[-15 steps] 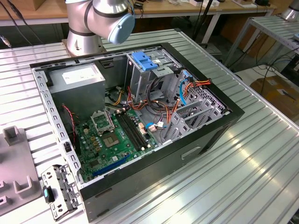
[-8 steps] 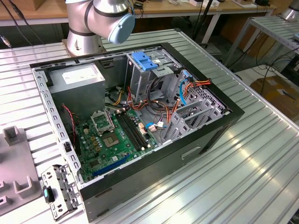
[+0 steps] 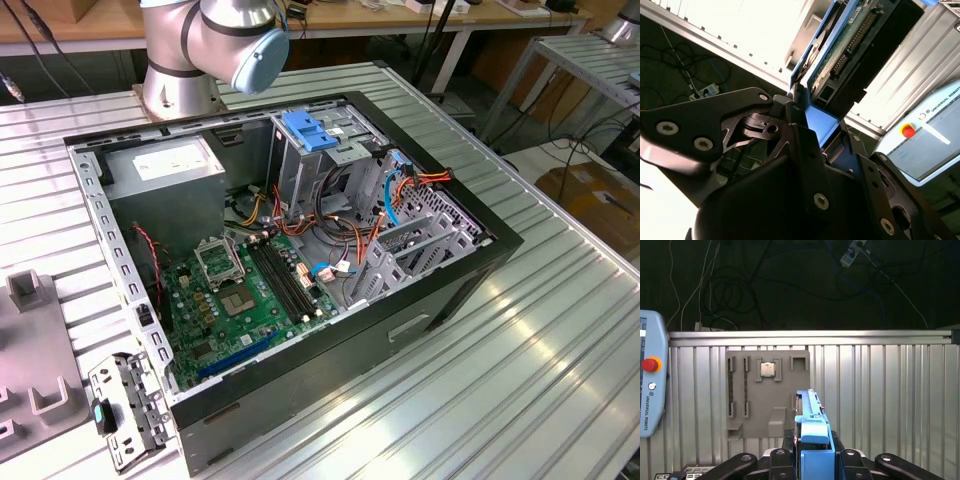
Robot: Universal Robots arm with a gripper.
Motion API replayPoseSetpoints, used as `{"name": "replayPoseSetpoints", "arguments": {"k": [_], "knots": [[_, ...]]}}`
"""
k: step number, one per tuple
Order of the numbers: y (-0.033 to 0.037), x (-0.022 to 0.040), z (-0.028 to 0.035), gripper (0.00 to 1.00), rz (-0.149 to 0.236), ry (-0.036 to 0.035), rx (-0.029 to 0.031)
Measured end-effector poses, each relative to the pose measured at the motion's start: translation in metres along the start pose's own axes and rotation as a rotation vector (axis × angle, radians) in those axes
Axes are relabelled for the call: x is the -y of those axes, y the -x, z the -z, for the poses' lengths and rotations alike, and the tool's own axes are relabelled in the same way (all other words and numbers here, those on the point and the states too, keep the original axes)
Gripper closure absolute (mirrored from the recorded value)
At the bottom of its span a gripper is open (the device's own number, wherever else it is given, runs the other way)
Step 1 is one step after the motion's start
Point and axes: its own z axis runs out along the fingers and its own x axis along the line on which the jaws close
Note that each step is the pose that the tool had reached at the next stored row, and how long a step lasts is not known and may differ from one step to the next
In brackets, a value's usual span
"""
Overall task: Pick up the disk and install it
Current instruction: 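Pick up the disk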
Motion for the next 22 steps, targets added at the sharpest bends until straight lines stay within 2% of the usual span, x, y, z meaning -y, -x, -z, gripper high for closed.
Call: {"name": "replayPoseSetpoints", "arguments": {"k": [17, 22], "knots": [[0.0002, 0.0132, 0.0, 0.63, 0.0, 0.0, 0.0], [0.0003, 0.0195, -0.0001, 0.63, 0.0, 0.0, 0.0]]}}
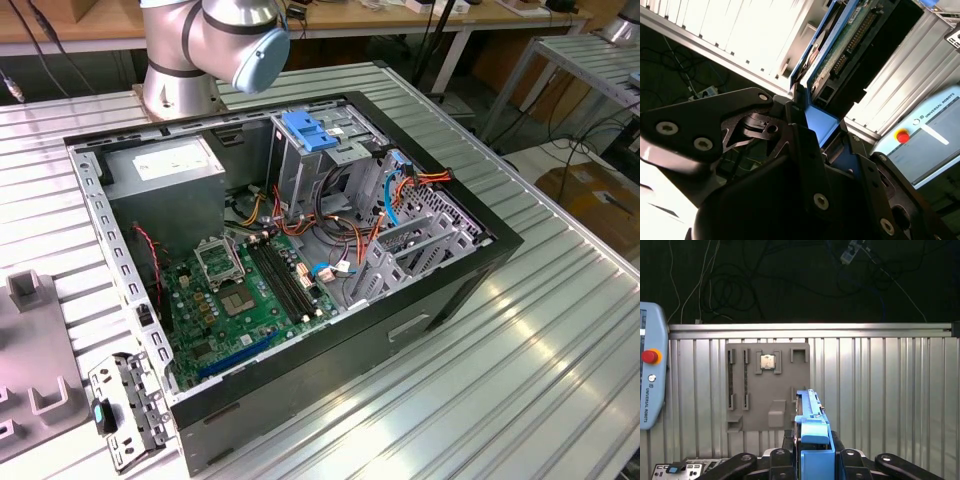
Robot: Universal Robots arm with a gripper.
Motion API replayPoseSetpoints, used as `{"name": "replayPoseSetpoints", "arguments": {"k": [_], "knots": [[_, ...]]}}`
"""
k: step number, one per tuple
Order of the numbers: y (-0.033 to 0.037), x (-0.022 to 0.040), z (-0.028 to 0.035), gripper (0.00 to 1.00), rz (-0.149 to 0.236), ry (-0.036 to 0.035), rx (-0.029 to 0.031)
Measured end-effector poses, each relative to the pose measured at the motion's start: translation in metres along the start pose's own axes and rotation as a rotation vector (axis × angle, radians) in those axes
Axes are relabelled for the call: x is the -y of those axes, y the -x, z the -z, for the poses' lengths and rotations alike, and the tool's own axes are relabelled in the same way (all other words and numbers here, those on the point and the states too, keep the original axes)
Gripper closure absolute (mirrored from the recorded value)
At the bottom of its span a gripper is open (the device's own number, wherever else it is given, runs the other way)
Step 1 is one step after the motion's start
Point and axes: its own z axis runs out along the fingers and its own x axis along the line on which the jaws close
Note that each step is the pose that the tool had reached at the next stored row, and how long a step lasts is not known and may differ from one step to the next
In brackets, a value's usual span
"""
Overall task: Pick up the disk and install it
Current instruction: 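Pick up the disk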
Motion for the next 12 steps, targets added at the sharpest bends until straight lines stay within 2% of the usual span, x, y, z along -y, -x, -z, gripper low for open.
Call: {"name": "replayPoseSetpoints", "arguments": {"k": [12], "knots": [[0.0002, 0.0135, 0.0, 0.63, 0.0, 0.0, 0.0]]}}
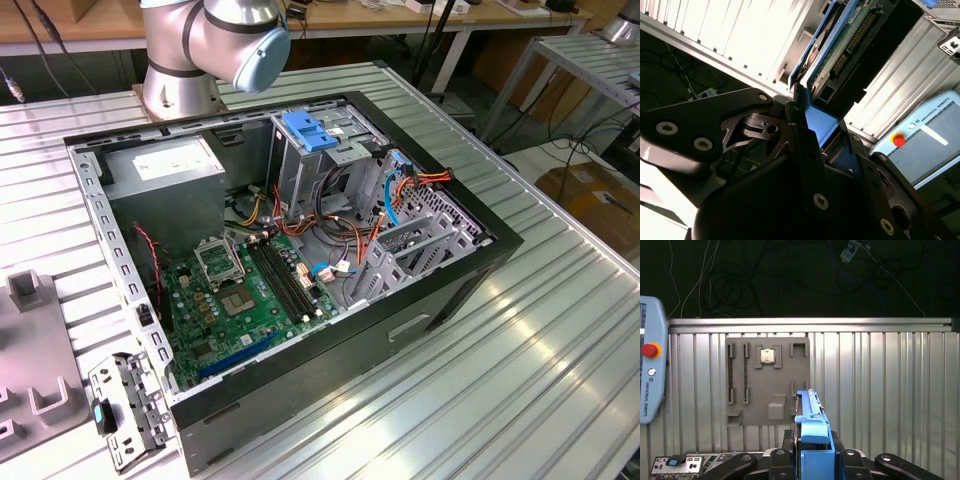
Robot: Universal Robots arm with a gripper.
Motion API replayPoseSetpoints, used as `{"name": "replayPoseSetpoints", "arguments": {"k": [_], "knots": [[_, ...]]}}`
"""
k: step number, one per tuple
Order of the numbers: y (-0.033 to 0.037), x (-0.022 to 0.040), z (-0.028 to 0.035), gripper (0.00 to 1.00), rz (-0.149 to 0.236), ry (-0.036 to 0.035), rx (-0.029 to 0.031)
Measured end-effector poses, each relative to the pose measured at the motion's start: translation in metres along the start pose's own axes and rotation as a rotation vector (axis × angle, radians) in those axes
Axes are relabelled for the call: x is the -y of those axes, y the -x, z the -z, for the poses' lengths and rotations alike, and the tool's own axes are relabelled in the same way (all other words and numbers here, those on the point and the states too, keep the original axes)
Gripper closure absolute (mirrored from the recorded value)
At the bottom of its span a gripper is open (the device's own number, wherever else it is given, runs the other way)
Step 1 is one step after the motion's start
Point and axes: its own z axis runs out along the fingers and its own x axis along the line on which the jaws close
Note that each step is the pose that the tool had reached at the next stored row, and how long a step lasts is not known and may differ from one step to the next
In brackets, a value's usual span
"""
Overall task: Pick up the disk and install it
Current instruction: 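Pick up the disk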
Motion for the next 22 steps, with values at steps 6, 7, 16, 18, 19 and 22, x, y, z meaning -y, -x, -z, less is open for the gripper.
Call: {"name": "replayPoseSetpoints", "arguments": {"k": [6, 7, 16, 18, 19, 22], "knots": [[0.0001, 0.0077, -0.0001, 0.63, 0.0, 0.0, 0.0], [0.0001, 0.0087, 0.0, 0.63, 0.0, 0.0, 0.0], [0.0003, 0.0217, -0.0001, 0.63, 0.0, 0.0, 0.0001], [0.0003, 0.0238, -0.0001, 0.63, 0.0, 0.0, 0.0], [0.0004, 0.0252, -0.0001, 0.63, 0.0, 0.0, 0.0], [0.0004, 0.028, -0.0001, 0.63, 0.0, 0.0, 0.0]]}}
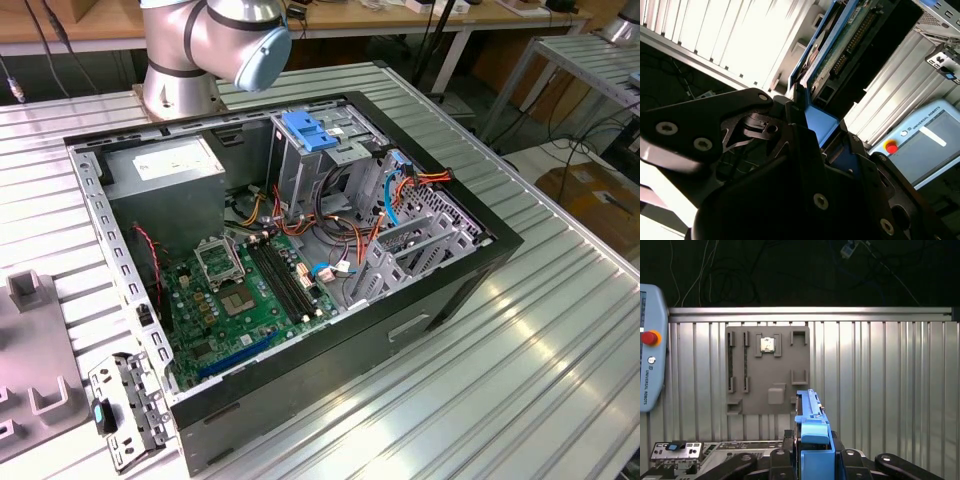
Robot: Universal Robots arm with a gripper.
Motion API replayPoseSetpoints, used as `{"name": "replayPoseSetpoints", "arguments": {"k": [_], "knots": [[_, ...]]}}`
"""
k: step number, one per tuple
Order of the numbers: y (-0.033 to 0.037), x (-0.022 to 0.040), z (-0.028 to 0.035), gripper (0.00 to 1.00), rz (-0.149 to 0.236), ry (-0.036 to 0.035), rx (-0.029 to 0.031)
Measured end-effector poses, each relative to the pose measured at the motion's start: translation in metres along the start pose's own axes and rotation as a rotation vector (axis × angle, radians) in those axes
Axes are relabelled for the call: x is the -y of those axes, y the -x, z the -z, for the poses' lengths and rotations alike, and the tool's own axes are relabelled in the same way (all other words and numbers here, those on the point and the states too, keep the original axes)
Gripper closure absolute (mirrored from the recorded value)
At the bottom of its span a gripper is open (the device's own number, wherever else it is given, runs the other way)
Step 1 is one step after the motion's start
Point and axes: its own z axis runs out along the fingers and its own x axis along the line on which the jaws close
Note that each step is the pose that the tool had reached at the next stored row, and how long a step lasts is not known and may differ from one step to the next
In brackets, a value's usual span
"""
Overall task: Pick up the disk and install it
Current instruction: 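Pick up the disk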
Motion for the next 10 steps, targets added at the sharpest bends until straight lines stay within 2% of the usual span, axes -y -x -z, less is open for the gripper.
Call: {"name": "replayPoseSetpoints", "arguments": {"k": [10], "knots": [[0.0002, 0.0119, 0.0, 0.63, 0.0, 0.0, 0.0]]}}
